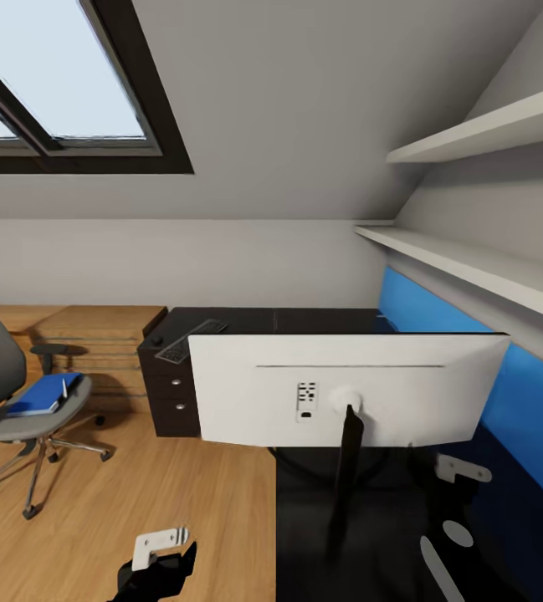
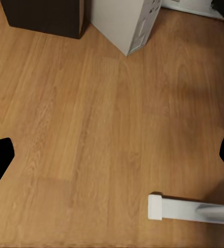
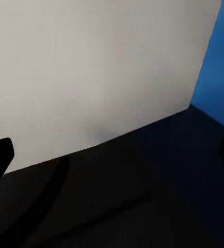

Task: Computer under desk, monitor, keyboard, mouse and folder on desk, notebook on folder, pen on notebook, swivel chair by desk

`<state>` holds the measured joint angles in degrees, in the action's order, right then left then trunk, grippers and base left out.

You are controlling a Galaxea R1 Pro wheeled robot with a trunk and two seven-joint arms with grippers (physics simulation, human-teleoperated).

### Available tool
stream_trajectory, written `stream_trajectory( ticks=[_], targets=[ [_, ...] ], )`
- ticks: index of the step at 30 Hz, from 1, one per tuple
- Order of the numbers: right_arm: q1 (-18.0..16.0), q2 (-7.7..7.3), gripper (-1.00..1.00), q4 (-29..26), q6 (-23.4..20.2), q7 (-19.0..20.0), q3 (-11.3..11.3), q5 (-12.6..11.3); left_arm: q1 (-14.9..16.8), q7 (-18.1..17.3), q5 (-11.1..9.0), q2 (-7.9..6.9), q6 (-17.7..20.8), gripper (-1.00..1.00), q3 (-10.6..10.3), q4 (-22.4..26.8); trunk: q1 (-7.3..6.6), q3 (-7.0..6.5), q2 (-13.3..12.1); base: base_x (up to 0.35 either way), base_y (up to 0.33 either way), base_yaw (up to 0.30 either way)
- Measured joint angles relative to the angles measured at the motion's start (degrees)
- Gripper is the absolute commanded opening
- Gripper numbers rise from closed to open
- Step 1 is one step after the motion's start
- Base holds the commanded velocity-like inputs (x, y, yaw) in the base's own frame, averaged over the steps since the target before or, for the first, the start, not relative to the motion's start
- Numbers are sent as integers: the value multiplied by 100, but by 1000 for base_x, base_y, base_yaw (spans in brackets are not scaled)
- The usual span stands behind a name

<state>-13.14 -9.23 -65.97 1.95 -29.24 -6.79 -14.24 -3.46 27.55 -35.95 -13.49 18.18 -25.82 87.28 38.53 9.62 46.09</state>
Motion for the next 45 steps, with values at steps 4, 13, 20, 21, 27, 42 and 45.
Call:
stream_trajectory(
  ticks=[4,13,20,21,27,42,45],
  targets=[
    [0,0,100,-9,1,-19,0,-2,0,-8,0,15,1,100,233,-433,0,0,0,-336,41,0],
    [4,0,100,-221,-139,-26,1,-49,1,-17,0,34,-7,100,630,-826,0,0,0,-335,87,0],
    [8,24,100,-443,-697,-30,-9,-108,0,-17,0,44,-13,100,704,-873,-1,0,-1,-307,175,0],
    [10,33,100,-482,-800,-31,-12,-109,0,-16,0,45,-14,100,706,-875,-1,0,-1,-287,207,0],
    [24,285,100,-881,-1870,-61,-15,-148,0,-21,27,65,-22,100,702,-1041,-1,0,-1,-265,230,0],
    [44,754,100,-1400,-2470,-57,-83,-569,0,-22,18,73,-222,100,674,-1088,-3,0,0,-104,188,54],
    [47,823,100,-1409,-2475,-63,-336,-555,0,-19,10,78,-523,100,613,-1091,-69,-53,-119,-7,14,246]
  ],
)
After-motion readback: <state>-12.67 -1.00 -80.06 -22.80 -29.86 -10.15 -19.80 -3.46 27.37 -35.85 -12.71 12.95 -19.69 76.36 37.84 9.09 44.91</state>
